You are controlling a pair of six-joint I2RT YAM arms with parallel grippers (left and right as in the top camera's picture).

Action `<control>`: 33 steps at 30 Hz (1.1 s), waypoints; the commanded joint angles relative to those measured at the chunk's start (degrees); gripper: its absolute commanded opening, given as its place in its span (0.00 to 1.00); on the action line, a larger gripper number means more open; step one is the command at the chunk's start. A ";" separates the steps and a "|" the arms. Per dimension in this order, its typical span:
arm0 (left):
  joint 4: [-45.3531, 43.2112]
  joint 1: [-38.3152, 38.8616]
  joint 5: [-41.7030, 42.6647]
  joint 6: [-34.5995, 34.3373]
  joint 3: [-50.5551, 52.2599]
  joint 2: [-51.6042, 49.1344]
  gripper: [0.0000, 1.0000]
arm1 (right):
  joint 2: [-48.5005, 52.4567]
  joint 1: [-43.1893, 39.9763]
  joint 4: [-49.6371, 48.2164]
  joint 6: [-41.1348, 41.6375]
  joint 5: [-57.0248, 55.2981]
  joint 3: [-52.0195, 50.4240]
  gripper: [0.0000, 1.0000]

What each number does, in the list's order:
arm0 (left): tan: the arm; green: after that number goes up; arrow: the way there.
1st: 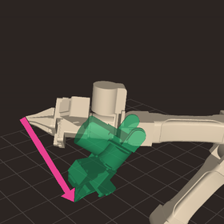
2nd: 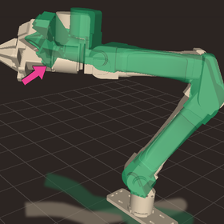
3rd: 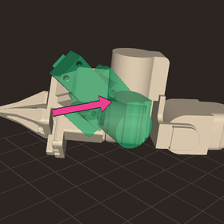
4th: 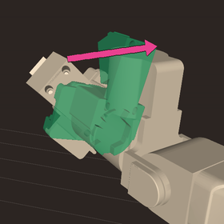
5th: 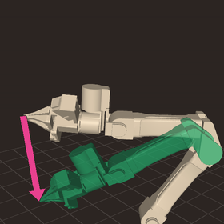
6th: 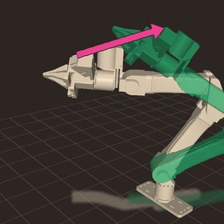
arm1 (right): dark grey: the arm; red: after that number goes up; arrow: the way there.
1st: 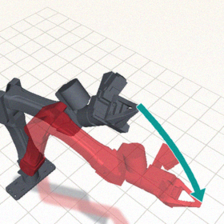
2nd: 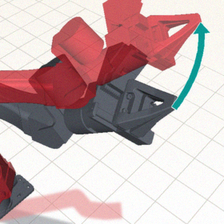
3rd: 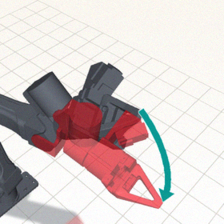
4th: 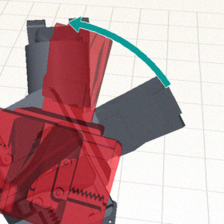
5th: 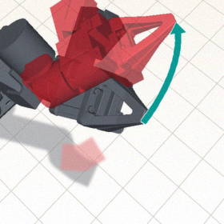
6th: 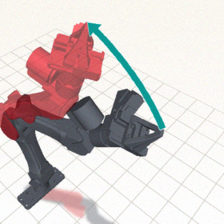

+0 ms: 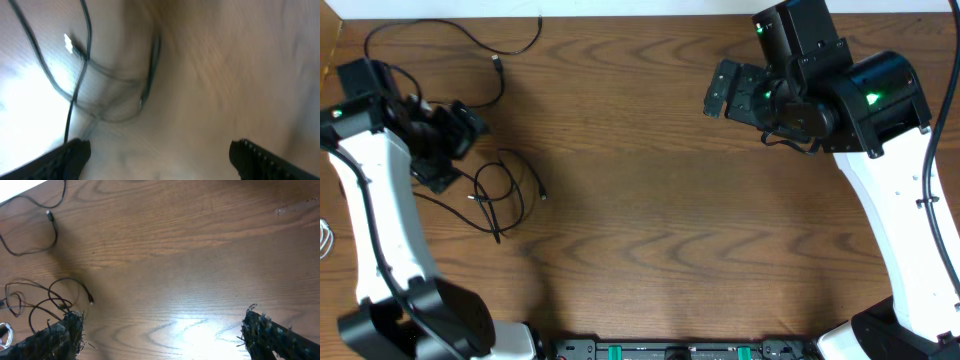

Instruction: Untangle cables

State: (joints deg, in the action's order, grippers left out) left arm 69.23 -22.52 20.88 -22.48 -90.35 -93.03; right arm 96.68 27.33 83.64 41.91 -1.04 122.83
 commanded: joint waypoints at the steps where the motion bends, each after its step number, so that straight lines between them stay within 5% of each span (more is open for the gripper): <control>1: 5.09 5.27 -4.50 4.72 1.22 0.07 0.94 | 0.09 0.52 -0.37 -0.83 -0.28 -0.28 0.99; 6: 3.74 11.85 -10.97 4.61 8.98 -0.44 0.94 | 0.09 0.52 -0.44 -0.83 -0.26 -0.28 0.99; 14: -16.26 13.33 -14.19 4.66 20.76 -1.42 0.94 | 0.09 0.52 0.15 -0.85 0.13 -0.28 0.99; 17: -21.97 13.33 -21.40 4.39 23.08 -1.42 0.75 | 0.09 0.52 0.13 -0.83 0.13 -0.28 0.99; 21: -25.09 13.29 -21.38 4.22 24.02 -1.44 0.68 | 0.09 0.52 0.07 -0.83 0.13 -0.28 0.99; 24: -29.35 13.29 -21.38 4.22 25.49 -1.66 0.52 | 0.09 0.52 -0.50 -0.79 0.15 -0.28 0.99; 29: -34.38 13.16 -21.42 4.20 26.12 -3.19 0.08 | 0.09 0.52 -0.33 -0.79 0.15 -0.28 0.99; 33: -39.82 11.13 -21.57 1.22 25.97 -4.33 0.08 | 0.09 0.52 0.15 -0.83 0.13 -0.28 0.99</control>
State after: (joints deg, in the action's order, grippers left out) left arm 31.88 -9.43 0.64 -18.44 -64.75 -96.36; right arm 96.68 27.33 83.37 41.78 -0.84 122.80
